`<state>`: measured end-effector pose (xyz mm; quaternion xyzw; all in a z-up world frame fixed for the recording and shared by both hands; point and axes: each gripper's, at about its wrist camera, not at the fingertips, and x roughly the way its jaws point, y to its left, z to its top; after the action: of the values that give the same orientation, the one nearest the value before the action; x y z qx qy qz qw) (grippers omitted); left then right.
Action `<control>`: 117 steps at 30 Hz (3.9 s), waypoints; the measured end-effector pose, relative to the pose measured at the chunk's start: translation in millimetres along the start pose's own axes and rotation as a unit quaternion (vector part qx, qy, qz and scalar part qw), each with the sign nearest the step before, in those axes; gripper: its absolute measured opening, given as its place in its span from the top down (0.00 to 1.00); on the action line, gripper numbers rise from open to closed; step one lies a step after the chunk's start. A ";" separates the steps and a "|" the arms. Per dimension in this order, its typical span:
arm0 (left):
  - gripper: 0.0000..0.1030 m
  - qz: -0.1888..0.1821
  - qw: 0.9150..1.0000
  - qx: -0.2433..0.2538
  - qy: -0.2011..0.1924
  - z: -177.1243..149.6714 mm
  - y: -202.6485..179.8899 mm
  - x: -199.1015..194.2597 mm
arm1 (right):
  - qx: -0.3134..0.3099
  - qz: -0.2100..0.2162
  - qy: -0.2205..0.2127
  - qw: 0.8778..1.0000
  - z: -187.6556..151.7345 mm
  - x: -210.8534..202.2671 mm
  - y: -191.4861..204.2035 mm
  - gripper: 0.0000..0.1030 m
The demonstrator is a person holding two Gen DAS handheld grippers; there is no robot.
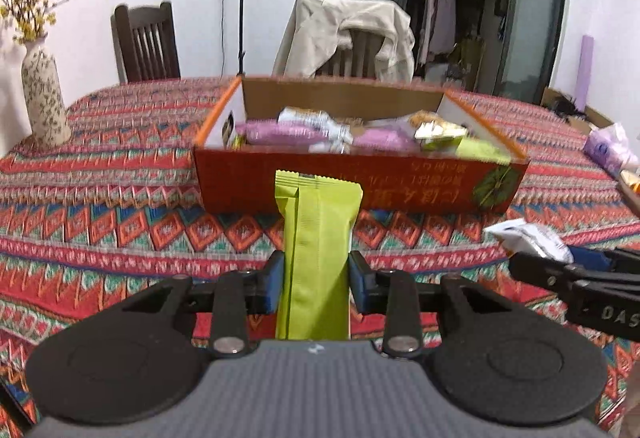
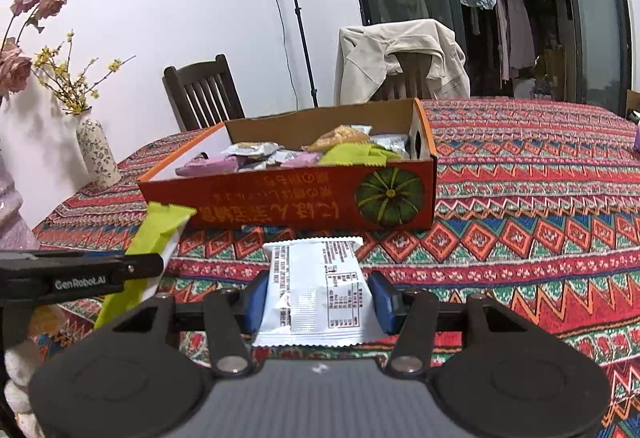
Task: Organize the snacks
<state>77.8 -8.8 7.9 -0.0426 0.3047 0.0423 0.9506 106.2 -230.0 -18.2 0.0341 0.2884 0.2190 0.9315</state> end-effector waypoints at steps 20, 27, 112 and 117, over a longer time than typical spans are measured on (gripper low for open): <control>0.67 -0.054 0.989 -0.044 -0.133 106.7 0.4 -15.6 | -0.022 -0.025 -0.088 0.996 87.1 14.5 23.7 0.50; 0.67 -0.047 0.987 -0.071 -0.132 134.4 8.9 21.6 | -0.015 -0.043 -0.092 0.995 117.6 49.5 24.0 0.50; 0.00 -0.008 0.994 -0.020 -0.109 -46.9 48.5 -69.4 | -0.031 -0.011 -0.049 0.998 -39.4 -51.1 24.1 0.00; 0.00 -0.008 0.994 -0.022 -0.109 -48.3 49.5 -70.7 | -0.031 -0.011 -0.050 0.998 -39.7 -51.9 24.7 0.00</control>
<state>-12.6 31.3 7.2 -0.0606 0.1980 0.0457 0.9773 36.4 -232.4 -19.4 0.0129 0.2354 0.2151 0.9477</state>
